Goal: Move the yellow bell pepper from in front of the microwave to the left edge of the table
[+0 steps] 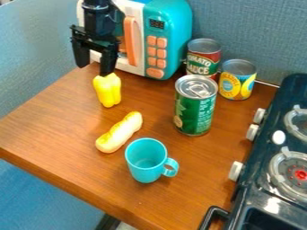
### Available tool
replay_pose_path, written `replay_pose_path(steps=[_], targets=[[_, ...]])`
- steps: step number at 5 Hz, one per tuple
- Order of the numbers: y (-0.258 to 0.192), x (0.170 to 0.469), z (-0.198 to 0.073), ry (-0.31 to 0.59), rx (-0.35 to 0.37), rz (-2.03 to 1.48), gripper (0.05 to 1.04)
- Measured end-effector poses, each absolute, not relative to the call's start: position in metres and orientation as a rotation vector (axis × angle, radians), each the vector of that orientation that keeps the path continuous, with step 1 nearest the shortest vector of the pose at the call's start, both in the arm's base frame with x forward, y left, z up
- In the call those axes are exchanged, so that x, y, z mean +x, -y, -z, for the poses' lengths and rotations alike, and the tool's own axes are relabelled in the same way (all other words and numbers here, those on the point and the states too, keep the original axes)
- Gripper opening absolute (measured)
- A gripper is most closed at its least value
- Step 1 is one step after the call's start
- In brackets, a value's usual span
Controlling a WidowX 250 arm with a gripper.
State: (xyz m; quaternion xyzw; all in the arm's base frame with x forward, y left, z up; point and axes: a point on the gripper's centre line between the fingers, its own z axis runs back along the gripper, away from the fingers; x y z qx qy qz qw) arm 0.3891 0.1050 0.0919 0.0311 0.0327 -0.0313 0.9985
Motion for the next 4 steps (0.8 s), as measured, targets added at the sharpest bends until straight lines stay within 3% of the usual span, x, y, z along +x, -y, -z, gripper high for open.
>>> replay_pose_path(steps=[2,3,4], targets=[[-0.0986,0.3934,-0.089,-0.065,0.036,0.082,1.0],[-0.0994,0.3957,-0.0887,-0.083,0.033,0.078,0.945],[-0.1009,0.3942,-0.0846,-0.109,0.042,0.077,0.666]])
